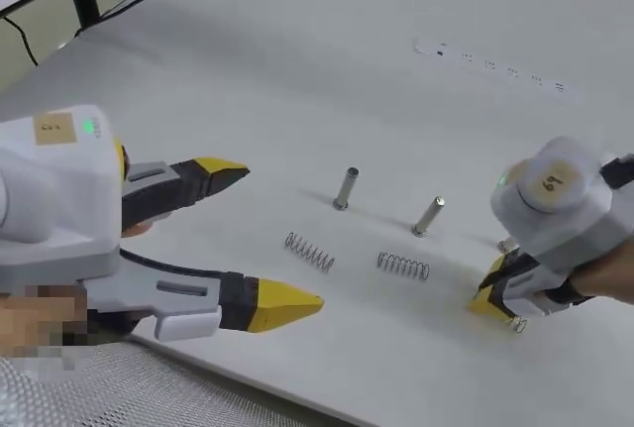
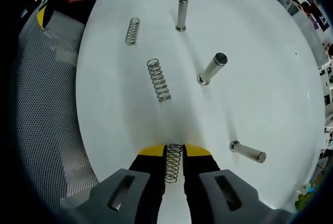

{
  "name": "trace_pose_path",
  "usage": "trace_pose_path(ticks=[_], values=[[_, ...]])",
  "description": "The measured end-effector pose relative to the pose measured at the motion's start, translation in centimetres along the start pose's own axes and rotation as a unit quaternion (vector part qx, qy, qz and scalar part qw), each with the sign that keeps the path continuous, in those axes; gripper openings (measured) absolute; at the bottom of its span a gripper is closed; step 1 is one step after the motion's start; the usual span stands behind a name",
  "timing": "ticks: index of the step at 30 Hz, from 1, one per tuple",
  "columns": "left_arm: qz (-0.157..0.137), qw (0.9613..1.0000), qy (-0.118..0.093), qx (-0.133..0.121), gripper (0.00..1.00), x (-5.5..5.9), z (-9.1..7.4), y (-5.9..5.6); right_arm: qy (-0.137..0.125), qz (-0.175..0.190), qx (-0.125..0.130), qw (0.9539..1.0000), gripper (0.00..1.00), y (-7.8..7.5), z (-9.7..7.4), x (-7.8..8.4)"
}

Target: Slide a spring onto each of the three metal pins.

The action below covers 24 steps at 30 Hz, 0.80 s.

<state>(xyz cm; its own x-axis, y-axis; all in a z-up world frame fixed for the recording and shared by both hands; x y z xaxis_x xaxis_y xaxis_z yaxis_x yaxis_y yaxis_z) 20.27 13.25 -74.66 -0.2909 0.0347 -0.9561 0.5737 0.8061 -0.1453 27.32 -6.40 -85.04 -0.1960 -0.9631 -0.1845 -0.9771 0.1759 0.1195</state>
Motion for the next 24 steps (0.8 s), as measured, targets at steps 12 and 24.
trace_pose_path(ticks=[12,24], values=[[-0.002,1.0000,-0.001,0.001,0.83,-0.1,0.0,-0.1,0.008,-0.002,0.004,1.0000,0.09,0.0,0.0,0.1],[-0.002,1.0000,-0.001,0.002,0.83,0.0,0.0,-0.1,-0.021,0.008,0.020,0.9995,0.09,-0.4,-1.1,-0.7]])
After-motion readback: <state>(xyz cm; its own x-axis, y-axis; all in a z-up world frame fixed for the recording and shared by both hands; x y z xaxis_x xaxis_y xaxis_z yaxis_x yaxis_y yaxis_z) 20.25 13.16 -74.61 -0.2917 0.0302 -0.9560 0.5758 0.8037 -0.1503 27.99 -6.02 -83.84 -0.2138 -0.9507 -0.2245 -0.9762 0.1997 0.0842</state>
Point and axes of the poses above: the centre of the closed fingertips' face, and the gripper's own axes: z roughly forward along the fingers, y roughly to its left, x roughly out of its underside, the point moved 1 cm from there along -z, roughly backward along the fingers, and after that the axes turned 8 degrees about -x, right-handed, at the moved point
